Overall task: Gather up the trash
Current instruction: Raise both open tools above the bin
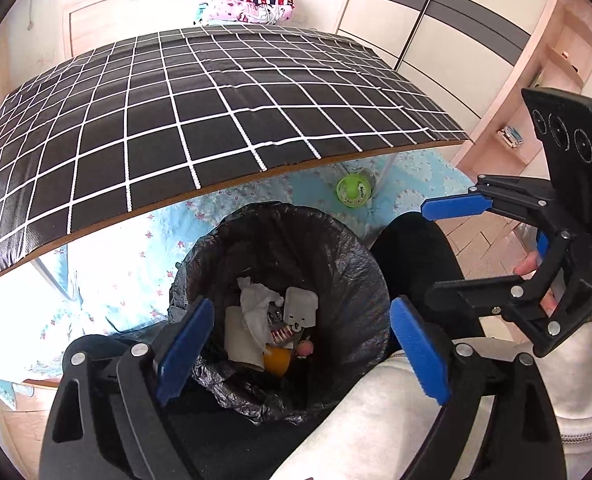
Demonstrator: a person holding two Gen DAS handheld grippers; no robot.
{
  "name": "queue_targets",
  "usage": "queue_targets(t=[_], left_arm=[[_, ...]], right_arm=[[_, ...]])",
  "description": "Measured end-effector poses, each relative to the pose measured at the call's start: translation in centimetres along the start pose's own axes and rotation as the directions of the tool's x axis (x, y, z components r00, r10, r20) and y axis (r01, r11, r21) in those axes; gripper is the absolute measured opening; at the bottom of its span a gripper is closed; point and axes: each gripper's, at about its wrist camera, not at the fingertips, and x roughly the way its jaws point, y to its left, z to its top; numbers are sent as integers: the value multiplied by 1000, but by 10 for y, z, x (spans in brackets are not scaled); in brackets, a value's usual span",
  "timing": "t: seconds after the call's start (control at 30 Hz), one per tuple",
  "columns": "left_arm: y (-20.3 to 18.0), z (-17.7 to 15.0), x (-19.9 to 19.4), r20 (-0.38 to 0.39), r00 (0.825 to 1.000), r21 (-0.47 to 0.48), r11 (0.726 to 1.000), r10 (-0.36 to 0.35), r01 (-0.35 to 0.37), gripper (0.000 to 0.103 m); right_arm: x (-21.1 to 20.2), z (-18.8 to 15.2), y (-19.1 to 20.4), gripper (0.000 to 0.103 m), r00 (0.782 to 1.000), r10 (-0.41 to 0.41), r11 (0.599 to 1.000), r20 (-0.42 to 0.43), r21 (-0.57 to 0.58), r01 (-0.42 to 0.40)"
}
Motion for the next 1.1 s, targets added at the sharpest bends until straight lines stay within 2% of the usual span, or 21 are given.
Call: queue_targets(t=[0.27,1.1], left_arm=[[-3,-1,-17,40,999,16,999,-32,31,87],[-6,1,-15,19,1000,23,999,-25,24,87]], right_arm=[[-9,-6,9,87,1000,13,1000,-8,-4,-13],[-13,-6,13,87,1000,-1,1000,-5,-12,1]])
